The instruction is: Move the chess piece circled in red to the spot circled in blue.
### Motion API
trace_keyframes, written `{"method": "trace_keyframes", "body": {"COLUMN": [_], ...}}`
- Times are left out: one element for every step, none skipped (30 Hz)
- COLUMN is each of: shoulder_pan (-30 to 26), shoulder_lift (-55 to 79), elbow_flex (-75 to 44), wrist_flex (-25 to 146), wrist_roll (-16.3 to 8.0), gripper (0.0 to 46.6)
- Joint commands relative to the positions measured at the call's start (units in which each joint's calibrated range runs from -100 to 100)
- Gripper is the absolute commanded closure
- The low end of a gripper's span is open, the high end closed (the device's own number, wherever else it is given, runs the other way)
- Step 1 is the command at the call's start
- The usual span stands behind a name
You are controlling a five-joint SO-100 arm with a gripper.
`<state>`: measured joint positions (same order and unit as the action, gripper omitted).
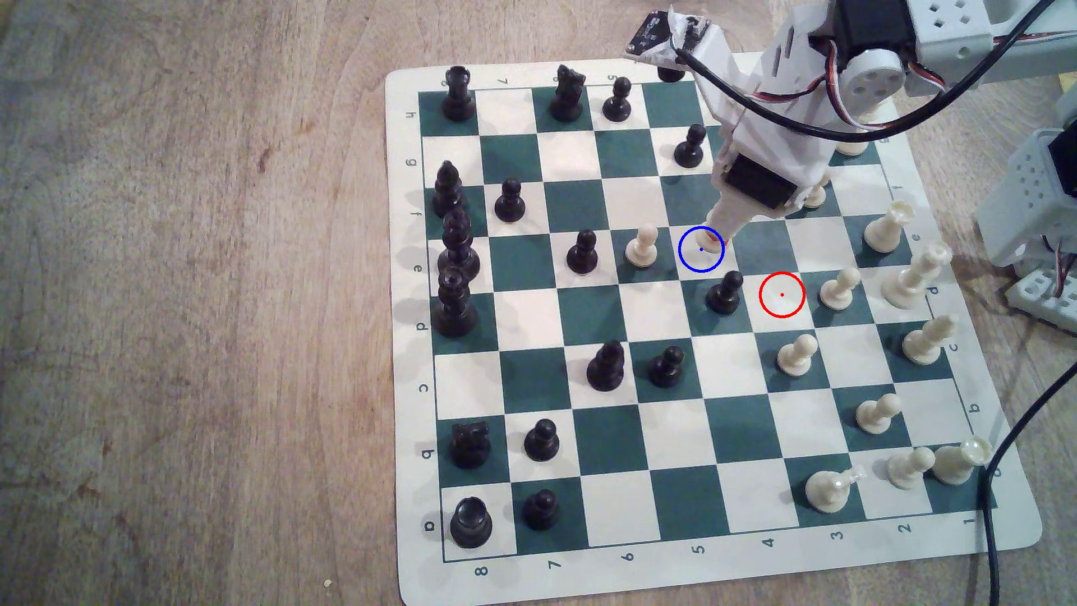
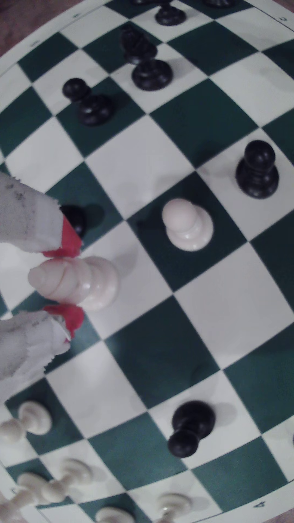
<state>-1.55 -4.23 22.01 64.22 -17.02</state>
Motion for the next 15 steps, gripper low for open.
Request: {"method": "trace_keyframes", "body": {"shoulder_pan": [-0.3,-0.3,-0.4,-0.4,-0.4,-0.4,-0.4,-0.5,-0.7,-0.8,-0.8,-0.9,-0.9,-0.9,-0.9], "shoulder_lift": [-0.5,-0.4,-0.3,0.0,0.2,0.3,0.5,0.9,1.2,1.5,1.8,2.0,2.2,2.3,2.3], "elbow_flex": [-4.9,-4.9,-4.9,-5.1,-5.2,-5.3,-5.4,-5.4,-5.4,-5.4,-5.4,-5.4,-5.6,-5.7,-5.7], "wrist_flex": [-0.8,-0.8,-0.9,-1.2,-1.2,-1.2,-1.2,-1.2,-1.2,-1.2,-1.5,-1.9,-2.0,-2.0,-2.0], "wrist_roll": [0.1,0.1,0.1,0.1,0.1,0.1,0.1,0.2,0.2,0.2,0.2,0.1,0.0,0.0,0.0], "gripper": [46.4,46.4,46.4,46.4,46.4,46.4,46.4,46.4,46.4,46.4,46.4,46.4,46.4,46.4,46.4]}}
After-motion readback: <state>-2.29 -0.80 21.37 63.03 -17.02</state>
